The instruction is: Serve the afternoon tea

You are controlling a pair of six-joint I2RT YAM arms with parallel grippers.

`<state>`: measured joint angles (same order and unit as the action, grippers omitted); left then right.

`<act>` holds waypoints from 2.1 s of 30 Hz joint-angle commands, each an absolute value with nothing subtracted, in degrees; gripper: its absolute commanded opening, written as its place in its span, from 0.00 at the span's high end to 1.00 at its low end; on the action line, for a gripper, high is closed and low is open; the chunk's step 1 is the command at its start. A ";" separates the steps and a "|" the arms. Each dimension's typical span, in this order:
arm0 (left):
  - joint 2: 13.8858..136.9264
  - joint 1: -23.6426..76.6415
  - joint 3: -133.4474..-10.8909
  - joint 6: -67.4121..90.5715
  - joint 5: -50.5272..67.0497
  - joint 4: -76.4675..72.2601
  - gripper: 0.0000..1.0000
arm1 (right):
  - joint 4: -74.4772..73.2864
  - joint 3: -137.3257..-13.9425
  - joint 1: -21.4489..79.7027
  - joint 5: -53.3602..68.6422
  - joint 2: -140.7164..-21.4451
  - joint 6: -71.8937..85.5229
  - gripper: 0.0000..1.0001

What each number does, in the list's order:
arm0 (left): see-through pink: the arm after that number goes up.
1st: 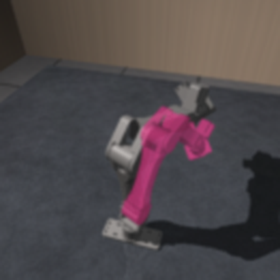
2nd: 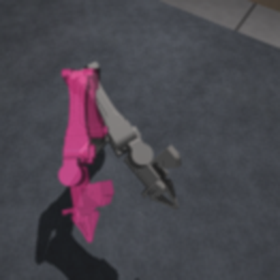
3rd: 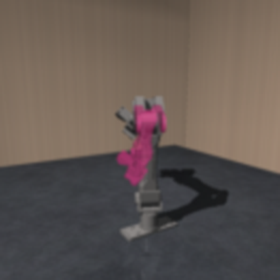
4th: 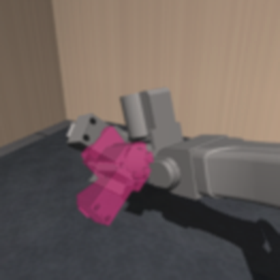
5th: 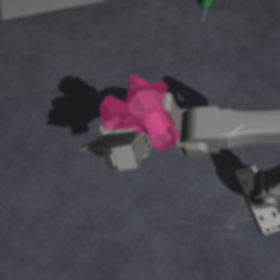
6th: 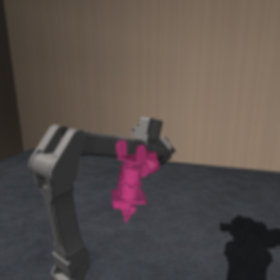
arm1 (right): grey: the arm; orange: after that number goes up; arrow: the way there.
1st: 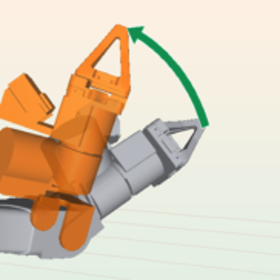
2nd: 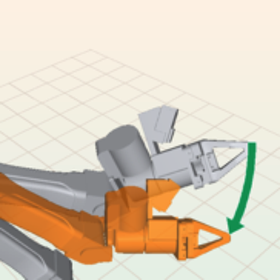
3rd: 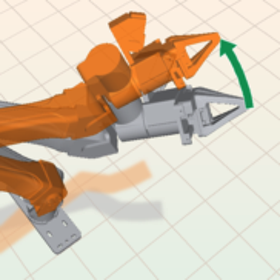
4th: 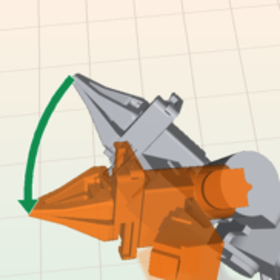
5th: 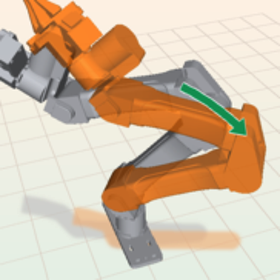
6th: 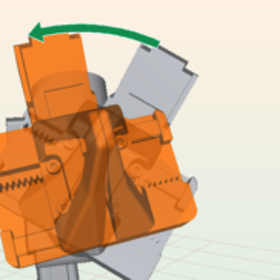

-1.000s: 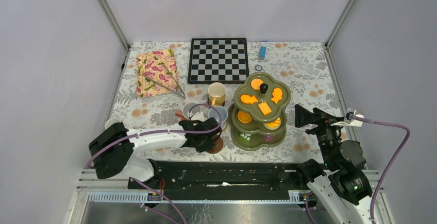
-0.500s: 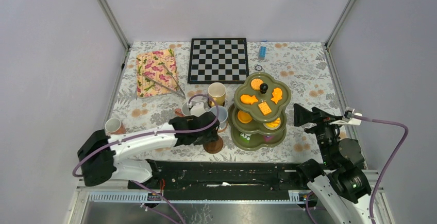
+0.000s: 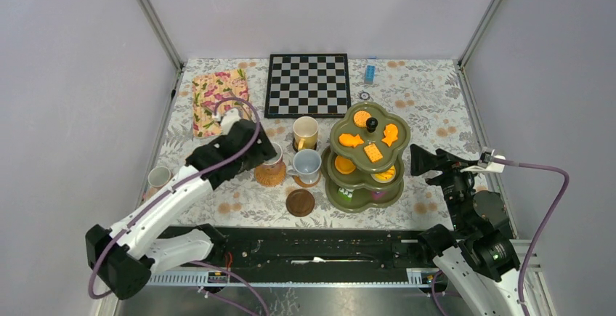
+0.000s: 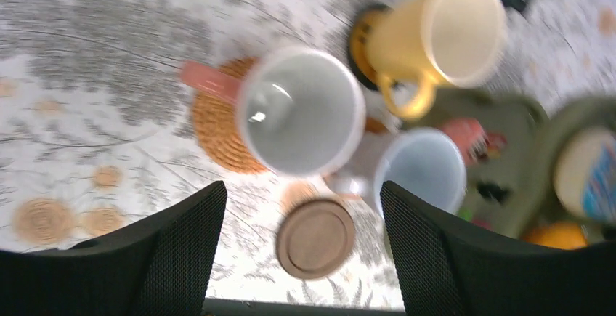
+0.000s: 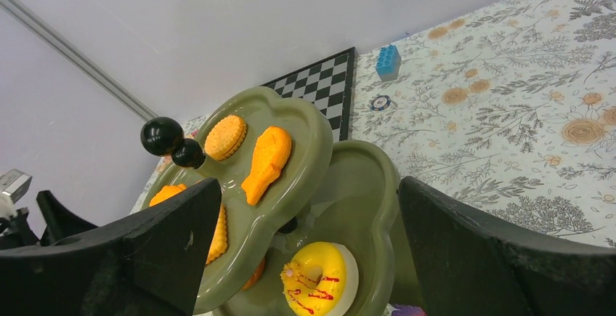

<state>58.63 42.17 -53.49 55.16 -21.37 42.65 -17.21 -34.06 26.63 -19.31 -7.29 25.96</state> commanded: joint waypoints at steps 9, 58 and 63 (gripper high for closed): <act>71.63 30.23 -58.20 59.87 -15.41 47.40 0.37 | -16.16 -34.93 26.89 -20.14 -5.89 26.01 0.02; 70.71 30.23 -56.50 61.43 -19.57 49.14 1.00 | -16.21 -33.58 26.89 -19.97 -5.35 26.52 0.02; 71.37 30.23 -55.20 61.69 -19.87 48.73 1.00 | -16.19 -33.54 26.89 -19.95 -5.27 26.52 0.02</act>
